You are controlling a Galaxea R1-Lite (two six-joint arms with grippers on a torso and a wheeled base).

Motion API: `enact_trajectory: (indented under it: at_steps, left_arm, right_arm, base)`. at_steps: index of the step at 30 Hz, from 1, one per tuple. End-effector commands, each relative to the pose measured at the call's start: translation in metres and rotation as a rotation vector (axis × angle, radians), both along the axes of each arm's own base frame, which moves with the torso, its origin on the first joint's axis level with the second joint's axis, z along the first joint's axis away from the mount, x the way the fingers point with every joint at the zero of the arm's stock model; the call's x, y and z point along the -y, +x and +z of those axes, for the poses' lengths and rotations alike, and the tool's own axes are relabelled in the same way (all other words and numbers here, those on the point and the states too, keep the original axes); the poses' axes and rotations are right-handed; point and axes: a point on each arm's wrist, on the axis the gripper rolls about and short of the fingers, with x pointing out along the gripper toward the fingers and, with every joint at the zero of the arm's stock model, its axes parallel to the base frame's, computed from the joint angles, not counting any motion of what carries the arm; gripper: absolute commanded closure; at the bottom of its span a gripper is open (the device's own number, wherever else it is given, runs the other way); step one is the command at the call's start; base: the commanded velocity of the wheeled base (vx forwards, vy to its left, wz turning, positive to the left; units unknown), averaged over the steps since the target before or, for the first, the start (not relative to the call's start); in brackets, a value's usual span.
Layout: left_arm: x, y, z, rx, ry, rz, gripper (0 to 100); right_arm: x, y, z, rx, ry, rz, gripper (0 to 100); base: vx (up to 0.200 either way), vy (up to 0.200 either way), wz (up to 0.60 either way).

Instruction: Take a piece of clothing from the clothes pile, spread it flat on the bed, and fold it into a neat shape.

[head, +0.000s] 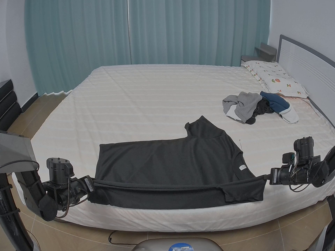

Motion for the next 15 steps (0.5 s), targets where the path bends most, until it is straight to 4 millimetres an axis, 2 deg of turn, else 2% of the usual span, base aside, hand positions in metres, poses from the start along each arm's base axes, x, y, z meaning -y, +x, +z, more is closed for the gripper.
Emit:
enact_trajectory:
  at_steps: [1, 9, 15]
  left_arm:
    - [0.001, 0.005, -0.008, -0.021, 0.003, -0.002, 100]
    - [0.003, 0.019, -0.014, -0.015, 0.001, 0.0, 100]
    - [0.004, 0.025, -0.023, -0.03, 0.003, 0.0, 100]
  right_arm:
    - [0.0, 0.011, -0.011, -0.028, 0.004, -0.003, 100]
    - [-0.011, 0.033, -0.021, -0.051, 0.061, -0.043, 100]
    - [-0.012, 0.042, -0.03, -0.063, 0.062, -0.044, 100]
  base:
    - [0.0, 0.0, 0.0]
    - [0.0, 0.0, 0.0]
    - [0.0, 0.0, 0.0]
